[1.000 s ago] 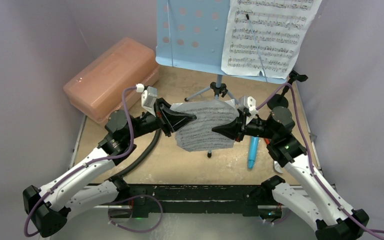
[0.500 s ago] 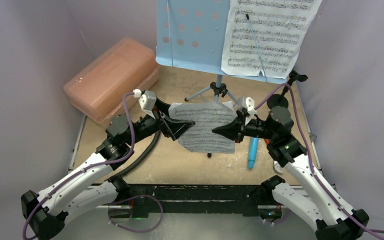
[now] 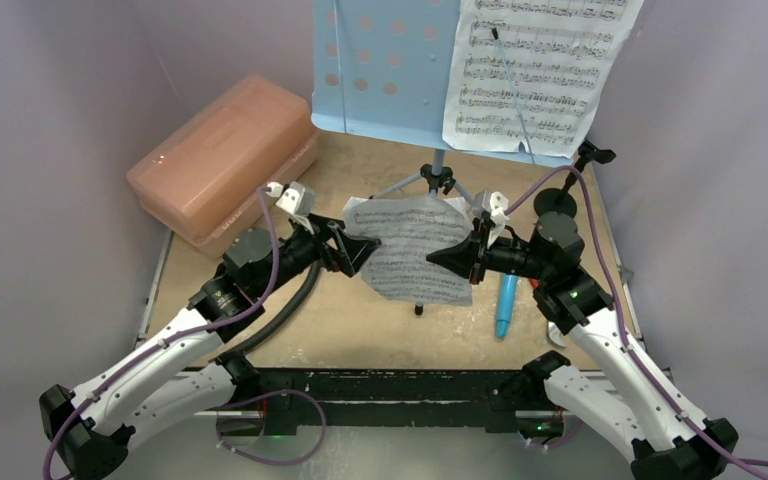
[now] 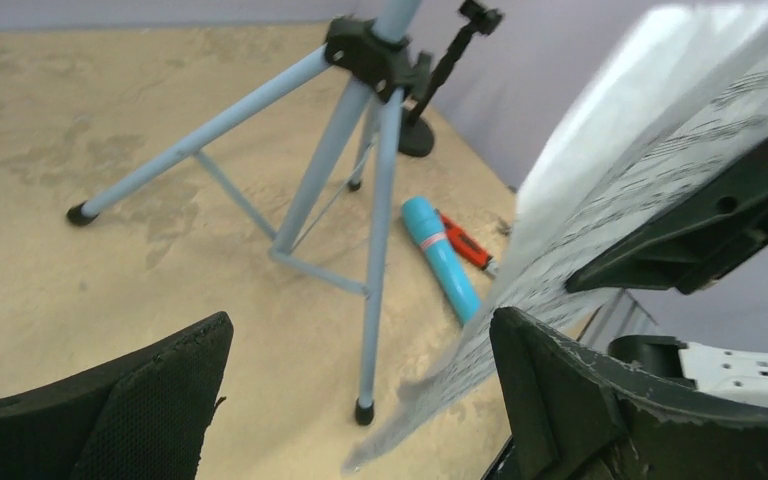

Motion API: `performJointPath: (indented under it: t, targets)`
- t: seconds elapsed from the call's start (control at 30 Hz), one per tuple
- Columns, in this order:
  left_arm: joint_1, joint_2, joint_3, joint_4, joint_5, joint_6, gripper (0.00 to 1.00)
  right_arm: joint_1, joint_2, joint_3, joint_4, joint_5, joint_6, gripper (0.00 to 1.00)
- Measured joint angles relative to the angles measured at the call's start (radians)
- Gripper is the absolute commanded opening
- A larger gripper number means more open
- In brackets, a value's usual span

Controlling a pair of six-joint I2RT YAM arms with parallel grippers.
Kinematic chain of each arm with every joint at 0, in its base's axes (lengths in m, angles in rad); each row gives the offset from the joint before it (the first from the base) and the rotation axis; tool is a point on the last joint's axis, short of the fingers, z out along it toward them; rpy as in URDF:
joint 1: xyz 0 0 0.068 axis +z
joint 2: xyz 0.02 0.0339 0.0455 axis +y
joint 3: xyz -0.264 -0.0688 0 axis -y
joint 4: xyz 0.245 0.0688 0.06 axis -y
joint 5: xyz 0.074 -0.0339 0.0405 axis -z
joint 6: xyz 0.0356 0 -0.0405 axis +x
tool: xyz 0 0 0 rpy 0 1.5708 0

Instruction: Set up the instrument practice props

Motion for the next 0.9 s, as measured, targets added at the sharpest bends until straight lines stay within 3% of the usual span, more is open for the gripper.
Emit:
performJointPath:
  t: [0.2,0.6,0.9]
  targets:
    - [0.000,0.024,-0.001,-0.114,-0.081,-0.019,1.00,0.000,0.000,0.000,-0.037,0.102,0.014,0.00]
    - [0.000,0.089,-0.115,-0.188,-0.229,-0.117,0.99,0.000,-0.012,0.009,-0.157,0.307,0.082,0.00]
    - [0.001,0.319,-0.051,-0.304,-0.303,-0.166,0.99,0.000,-0.012,0.066,-0.239,0.395,0.151,0.00]
